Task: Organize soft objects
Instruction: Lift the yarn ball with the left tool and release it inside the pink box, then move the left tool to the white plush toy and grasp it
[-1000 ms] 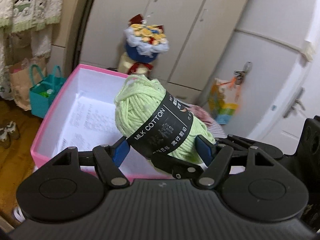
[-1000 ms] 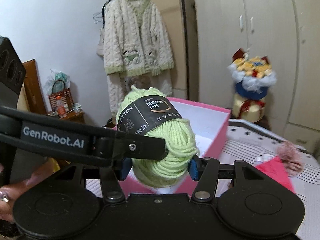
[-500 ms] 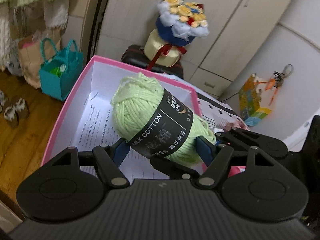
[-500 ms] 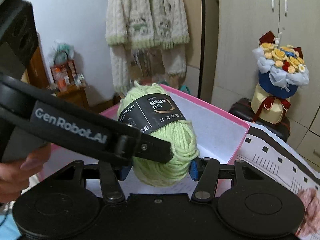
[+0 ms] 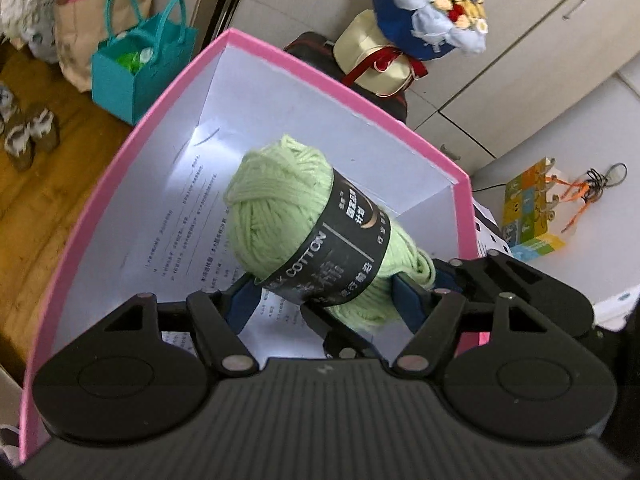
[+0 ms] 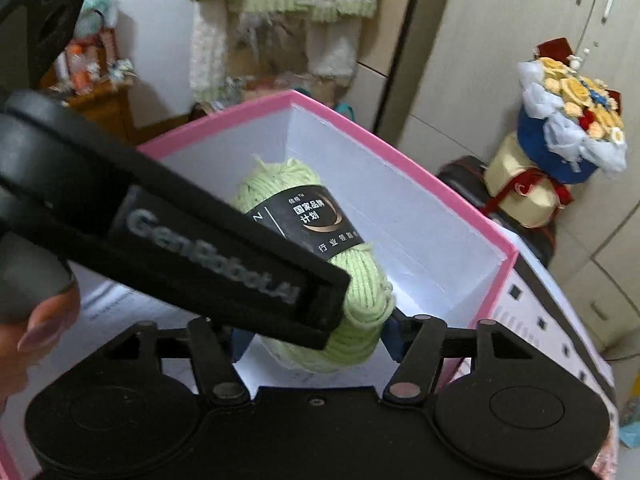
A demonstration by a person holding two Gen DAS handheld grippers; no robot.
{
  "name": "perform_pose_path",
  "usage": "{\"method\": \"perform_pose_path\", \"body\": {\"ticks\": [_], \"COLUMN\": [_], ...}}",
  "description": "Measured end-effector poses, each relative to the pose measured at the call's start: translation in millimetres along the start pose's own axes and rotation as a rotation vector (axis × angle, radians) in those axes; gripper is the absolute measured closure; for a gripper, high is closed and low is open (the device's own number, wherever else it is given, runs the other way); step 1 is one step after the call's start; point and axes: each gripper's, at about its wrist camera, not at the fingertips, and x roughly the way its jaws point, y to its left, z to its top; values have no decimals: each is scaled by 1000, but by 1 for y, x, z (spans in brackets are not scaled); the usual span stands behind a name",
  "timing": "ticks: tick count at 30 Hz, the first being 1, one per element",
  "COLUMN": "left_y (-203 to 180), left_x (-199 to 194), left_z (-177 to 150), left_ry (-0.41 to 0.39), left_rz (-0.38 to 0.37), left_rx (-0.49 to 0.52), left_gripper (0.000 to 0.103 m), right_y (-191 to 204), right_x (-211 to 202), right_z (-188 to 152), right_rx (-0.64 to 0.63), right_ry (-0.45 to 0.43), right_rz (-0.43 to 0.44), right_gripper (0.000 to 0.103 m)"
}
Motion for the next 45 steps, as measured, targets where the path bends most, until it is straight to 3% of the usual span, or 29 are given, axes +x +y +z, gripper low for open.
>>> {"method": "perform_pose_path", "body": {"ticks": [6, 10, 15, 22, 30, 35, 45], "left_y": [0, -7, -16, -36, -56, -65, -79], "left_x": [1, -21, -50, -104, -164, -191, -206], "left_z": [1, -5, -19, -48, -89, -118, -162], "left_ry": [13, -34, -31, -140, -236, -273, -250], "left_rz": [3, 6, -41, 8, 40, 26, -54], "left_rx": [-2, 88, 194, 348, 532, 633, 714], "left_gripper": [31, 28, 28, 26, 23, 15, 12], "right_y": [-2, -2, 1, 7, 33, 45, 59], "right_x": [-12, -37, -65, -108, -162, -193, -239], "right_z": [-1, -7, -18, -37, -58, -76, -125], "right_rx": [28, 55, 97, 149, 109, 91, 72], "right_ry": [-22, -69, -101, -134, -177, -196, -226], "right_rz": [-13, 0, 18, 48, -33, -79, -108], "right_gripper": [26, 23, 23, 23, 22, 21, 20]}}
